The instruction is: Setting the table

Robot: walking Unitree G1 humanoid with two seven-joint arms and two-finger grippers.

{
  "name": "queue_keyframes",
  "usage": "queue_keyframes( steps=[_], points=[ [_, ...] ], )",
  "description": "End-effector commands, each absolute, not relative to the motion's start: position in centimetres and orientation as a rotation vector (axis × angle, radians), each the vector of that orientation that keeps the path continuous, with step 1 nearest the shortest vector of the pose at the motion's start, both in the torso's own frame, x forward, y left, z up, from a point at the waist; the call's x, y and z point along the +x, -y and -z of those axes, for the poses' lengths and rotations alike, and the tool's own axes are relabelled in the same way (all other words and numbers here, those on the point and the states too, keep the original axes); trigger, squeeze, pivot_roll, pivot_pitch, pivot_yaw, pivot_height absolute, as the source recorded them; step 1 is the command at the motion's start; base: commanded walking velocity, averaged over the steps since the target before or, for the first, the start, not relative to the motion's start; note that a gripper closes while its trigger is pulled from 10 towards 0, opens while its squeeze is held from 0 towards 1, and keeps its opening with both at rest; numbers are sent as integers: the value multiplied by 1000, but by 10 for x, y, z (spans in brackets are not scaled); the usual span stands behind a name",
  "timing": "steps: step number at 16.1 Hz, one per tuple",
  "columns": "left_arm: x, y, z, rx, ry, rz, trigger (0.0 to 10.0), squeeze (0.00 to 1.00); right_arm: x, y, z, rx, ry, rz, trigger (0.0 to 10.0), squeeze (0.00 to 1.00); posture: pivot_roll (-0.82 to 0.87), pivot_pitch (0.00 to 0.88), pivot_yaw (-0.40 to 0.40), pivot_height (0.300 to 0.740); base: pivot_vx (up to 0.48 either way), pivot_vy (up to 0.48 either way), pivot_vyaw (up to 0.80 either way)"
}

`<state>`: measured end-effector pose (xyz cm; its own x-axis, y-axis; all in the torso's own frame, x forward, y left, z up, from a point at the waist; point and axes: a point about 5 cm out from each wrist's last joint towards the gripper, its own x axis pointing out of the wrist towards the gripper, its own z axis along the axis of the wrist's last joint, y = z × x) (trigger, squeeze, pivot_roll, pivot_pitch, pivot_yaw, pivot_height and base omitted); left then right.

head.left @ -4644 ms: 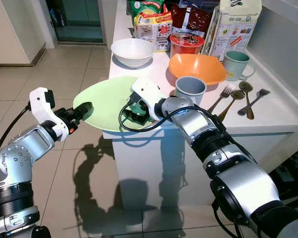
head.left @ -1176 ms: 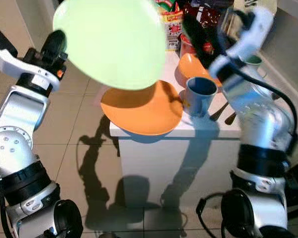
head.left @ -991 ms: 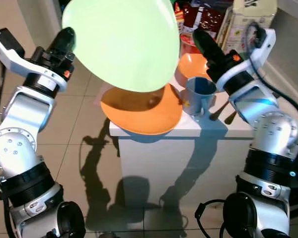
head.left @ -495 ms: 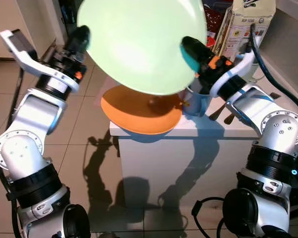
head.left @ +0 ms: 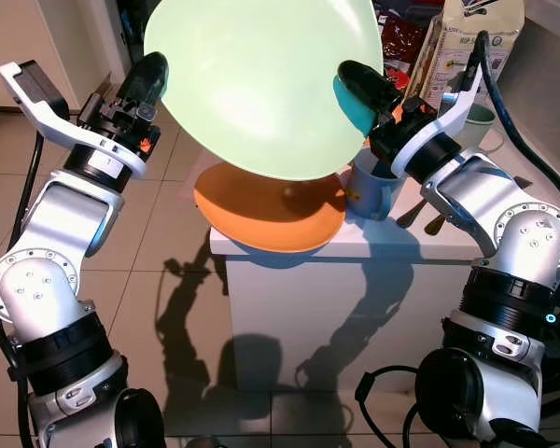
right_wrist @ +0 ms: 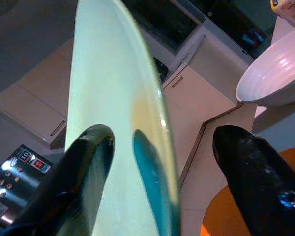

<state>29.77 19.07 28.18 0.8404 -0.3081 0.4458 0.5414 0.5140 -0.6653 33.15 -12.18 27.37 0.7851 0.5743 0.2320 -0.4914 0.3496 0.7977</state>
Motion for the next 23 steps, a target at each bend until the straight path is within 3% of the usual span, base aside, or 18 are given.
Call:
queue_keyframes(
  steps=[1,23],
  points=[
    [298,-194,-291,-899,333,534,0,0,328,126,-282,1007,-53,-688,0,0,45,0,-55,740,0,0,0],
    [308,-198,-291,-929,328,516,0,0,325,101,-290,1096,-50,-777,0,0,47,0,-62,740,0,0,0]
  ],
)
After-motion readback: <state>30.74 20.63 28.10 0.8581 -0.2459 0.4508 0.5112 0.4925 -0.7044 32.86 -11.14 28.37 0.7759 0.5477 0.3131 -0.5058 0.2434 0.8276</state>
